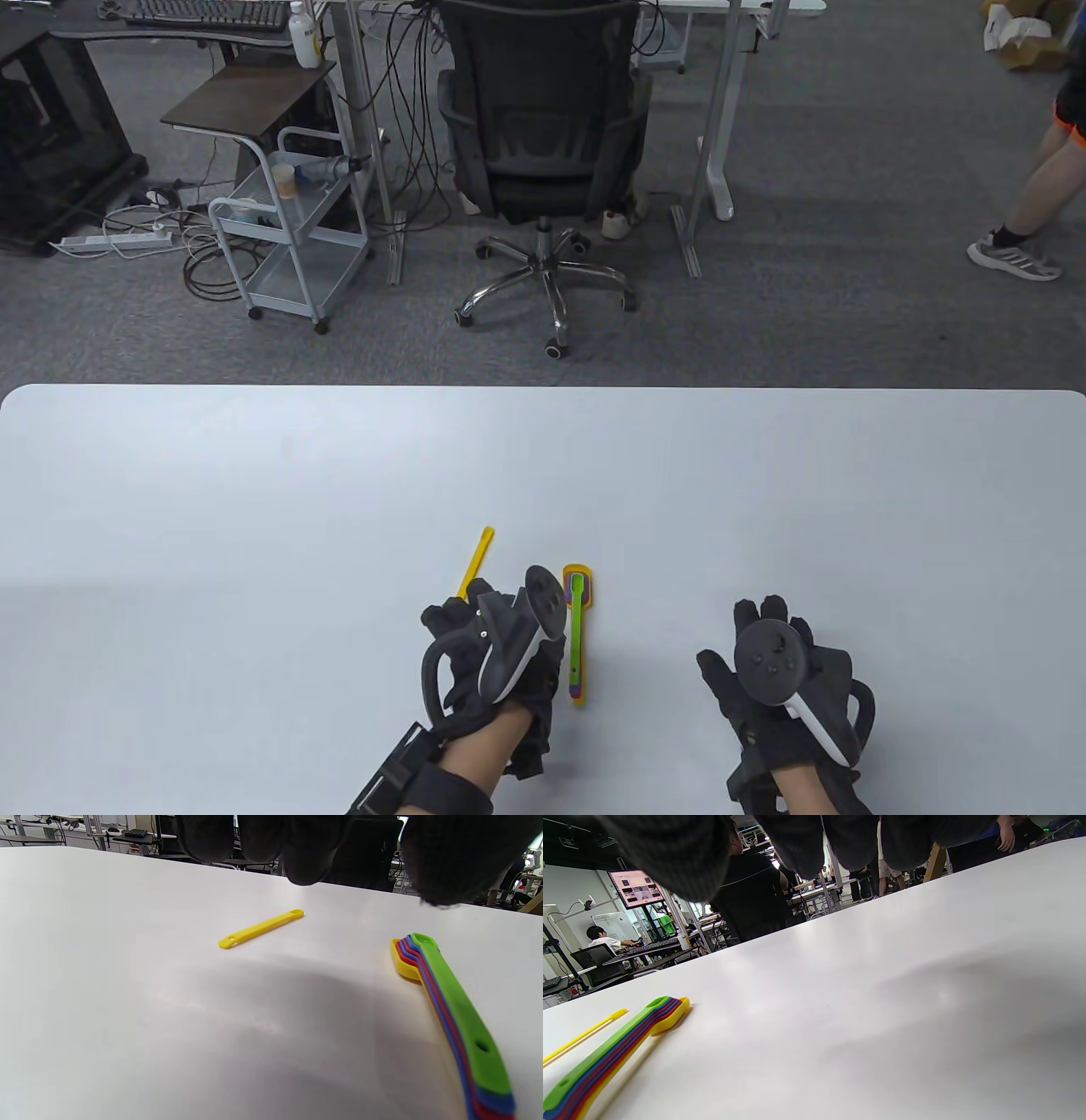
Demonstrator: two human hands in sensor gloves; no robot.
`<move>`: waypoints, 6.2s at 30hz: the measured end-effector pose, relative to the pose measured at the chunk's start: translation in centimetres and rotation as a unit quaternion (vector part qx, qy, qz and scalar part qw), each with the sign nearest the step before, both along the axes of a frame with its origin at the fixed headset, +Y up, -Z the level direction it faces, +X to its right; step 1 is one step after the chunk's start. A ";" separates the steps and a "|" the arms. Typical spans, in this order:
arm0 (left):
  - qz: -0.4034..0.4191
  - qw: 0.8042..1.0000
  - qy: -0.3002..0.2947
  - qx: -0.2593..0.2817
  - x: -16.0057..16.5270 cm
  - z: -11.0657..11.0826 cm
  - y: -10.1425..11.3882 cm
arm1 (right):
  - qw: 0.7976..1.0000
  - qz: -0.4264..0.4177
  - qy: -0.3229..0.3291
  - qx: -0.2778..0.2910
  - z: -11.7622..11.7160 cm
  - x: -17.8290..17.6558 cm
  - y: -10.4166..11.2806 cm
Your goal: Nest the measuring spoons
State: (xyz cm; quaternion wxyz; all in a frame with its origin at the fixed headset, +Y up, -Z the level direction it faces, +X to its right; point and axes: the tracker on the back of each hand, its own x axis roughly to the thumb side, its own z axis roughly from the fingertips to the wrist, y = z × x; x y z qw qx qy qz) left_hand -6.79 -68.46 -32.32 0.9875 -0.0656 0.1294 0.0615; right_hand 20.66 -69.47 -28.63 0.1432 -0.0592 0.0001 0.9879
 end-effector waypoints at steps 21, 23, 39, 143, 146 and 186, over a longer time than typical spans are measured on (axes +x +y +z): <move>-0.037 0.996 0.079 0.000 -6.3 -3.8 -2.3 | 1.000 0.005 0.006 -0.003 0.1 -0.3 0.0; -0.037 0.996 0.084 -0.003 -6.4 -4.2 -2.6 | 1.000 0.006 0.005 -0.003 0.0 -0.3 0.0; -0.041 0.995 0.083 -0.034 -5.8 -6.3 -5.0 | 1.000 0.012 0.005 -0.011 -0.2 -0.5 -0.1; -0.010 0.999 0.031 -0.002 5.0 0.1 -1.6 | 1.000 0.002 -0.001 0.000 -0.1 0.1 -0.1; -0.007 0.999 0.031 -0.007 5.5 0.2 -1.9 | 1.000 0.000 -0.004 -0.001 -0.2 0.3 -0.1; 0.009 0.997 0.058 -0.059 6.3 -1.3 -4.0 | 1.000 0.007 0.007 0.005 0.1 -0.2 0.1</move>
